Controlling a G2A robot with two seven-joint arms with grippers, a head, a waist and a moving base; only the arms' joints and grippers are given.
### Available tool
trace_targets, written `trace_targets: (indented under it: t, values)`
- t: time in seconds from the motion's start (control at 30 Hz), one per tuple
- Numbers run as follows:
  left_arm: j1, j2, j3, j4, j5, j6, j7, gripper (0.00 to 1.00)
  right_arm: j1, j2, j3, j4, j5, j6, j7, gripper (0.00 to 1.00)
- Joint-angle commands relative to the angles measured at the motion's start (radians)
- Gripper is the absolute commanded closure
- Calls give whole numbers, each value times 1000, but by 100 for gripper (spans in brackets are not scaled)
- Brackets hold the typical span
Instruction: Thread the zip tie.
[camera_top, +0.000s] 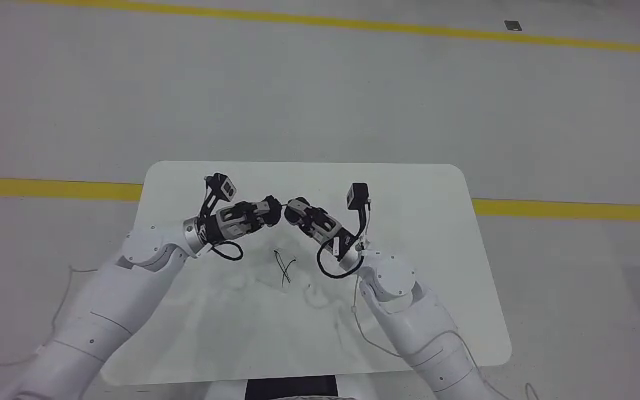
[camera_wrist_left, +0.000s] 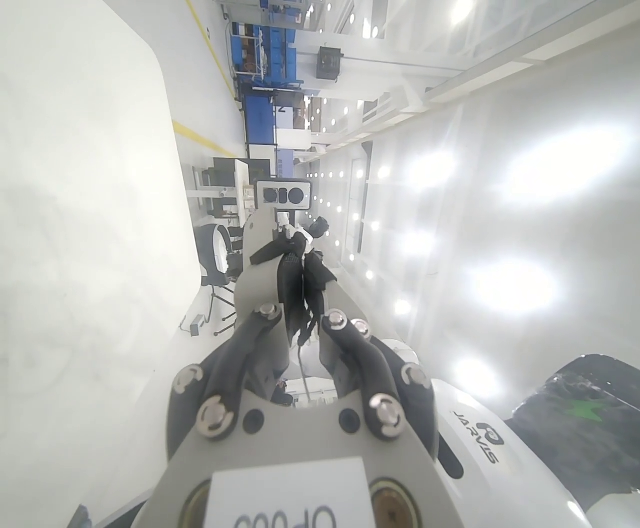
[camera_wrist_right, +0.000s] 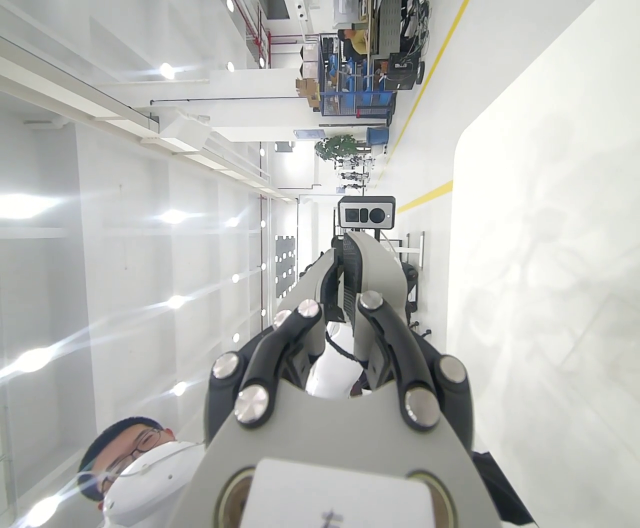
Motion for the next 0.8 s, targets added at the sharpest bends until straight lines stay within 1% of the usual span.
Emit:
trace_targets:
  t: [0.0, 0.03, 0.07, 0.1, 0.13, 0.27, 0.37, 0.47, 0.57, 0.63, 0.77]
  values:
    - [-1, 0, 0, 1, 1, 1, -1, 100, 0, 0, 0, 0, 0, -2, 2, 100]
    - [-1, 0, 1, 3, 1, 2, -1, 100, 0, -1, 0, 0, 1, -2, 6, 100]
    - [-1, 0, 0, 3, 1, 2, -1, 100, 0, -1, 0, 1, 2, -2, 7, 89]
    - [-2, 0, 0, 4, 2, 2, -2, 100, 0, -1, 0, 1, 4, -1, 8, 52]
    - [-2, 0, -1, 4, 2, 2, -4, 100, 0, -2, 1, 1, 9, 2, 6, 0]
    - [1, 4, -9, 2, 5, 0, -18, 100, 3, -2, 11, 5, 20, 11, 7, 0]
    - [10, 8, -23, 3, 7, -3, -34, 100, 9, 0, 25, 13, 40, 19, 33, 0]
    - [20, 13, -37, 1, 2, -3, -56, 100, 19, 2, 40, 24, 75, 24, 82, 0]
    - [29, 20, -59, 4, -9, -2, -88, 100, 38, 6, 54, 45, 106, 38, 172, 0]
    - [27, 26, -72, 0, 1, 11, -127, 100, 38, 6, 54, 45, 106, 38, 172, 0]
    - [24, 28, -77, -3, 13, 15, -131, 100, 38, 6, 54, 45, 106, 38, 172, 0]
